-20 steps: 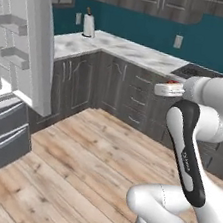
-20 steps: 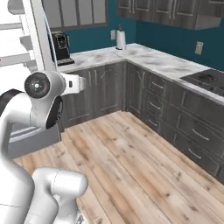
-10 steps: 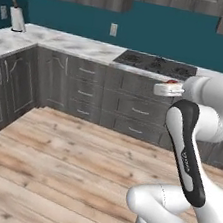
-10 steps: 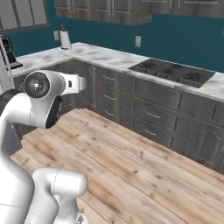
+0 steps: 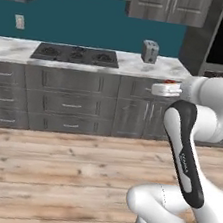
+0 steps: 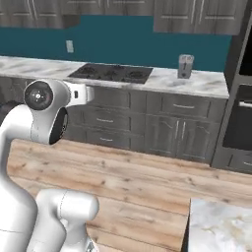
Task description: Retrieve the apple and peach from the fridge and place them into the bowl on the dining table.
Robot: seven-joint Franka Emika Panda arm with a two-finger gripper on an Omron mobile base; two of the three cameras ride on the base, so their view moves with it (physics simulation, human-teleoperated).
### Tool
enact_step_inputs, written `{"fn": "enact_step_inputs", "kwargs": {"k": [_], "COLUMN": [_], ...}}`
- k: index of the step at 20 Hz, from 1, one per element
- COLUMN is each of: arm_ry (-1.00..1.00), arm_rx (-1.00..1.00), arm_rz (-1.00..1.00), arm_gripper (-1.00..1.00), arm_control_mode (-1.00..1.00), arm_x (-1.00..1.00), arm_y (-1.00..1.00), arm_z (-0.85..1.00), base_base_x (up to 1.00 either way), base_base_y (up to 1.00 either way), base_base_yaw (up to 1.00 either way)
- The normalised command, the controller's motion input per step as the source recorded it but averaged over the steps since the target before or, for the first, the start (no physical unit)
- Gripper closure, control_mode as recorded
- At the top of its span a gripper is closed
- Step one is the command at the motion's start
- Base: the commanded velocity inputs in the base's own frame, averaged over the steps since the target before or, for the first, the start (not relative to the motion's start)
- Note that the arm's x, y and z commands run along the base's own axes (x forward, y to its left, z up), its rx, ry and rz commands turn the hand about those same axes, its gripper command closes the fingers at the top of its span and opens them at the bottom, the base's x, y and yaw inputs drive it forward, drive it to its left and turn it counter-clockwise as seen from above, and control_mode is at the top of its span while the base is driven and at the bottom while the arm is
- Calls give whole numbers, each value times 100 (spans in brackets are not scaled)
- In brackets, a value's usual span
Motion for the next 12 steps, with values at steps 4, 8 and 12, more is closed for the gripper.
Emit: {"fn": "enact_step_inputs", "kwargs": {"k": [4, 8, 12], "arm_ry": [0, 0, 0], "arm_rx": [0, 0, 0], "arm_rz": [0, 0, 0], "arm_gripper": [100, 100, 100], "arm_control_mode": [100, 100, 100], "arm_x": [0, 0, 0], "arm_y": [0, 0, 0], "arm_z": [0, 0, 0], "base_base_x": [-21, -22, -26], "base_base_y": [1, 0, 0], "base_base_yaw": [-78, -77, -75]}}
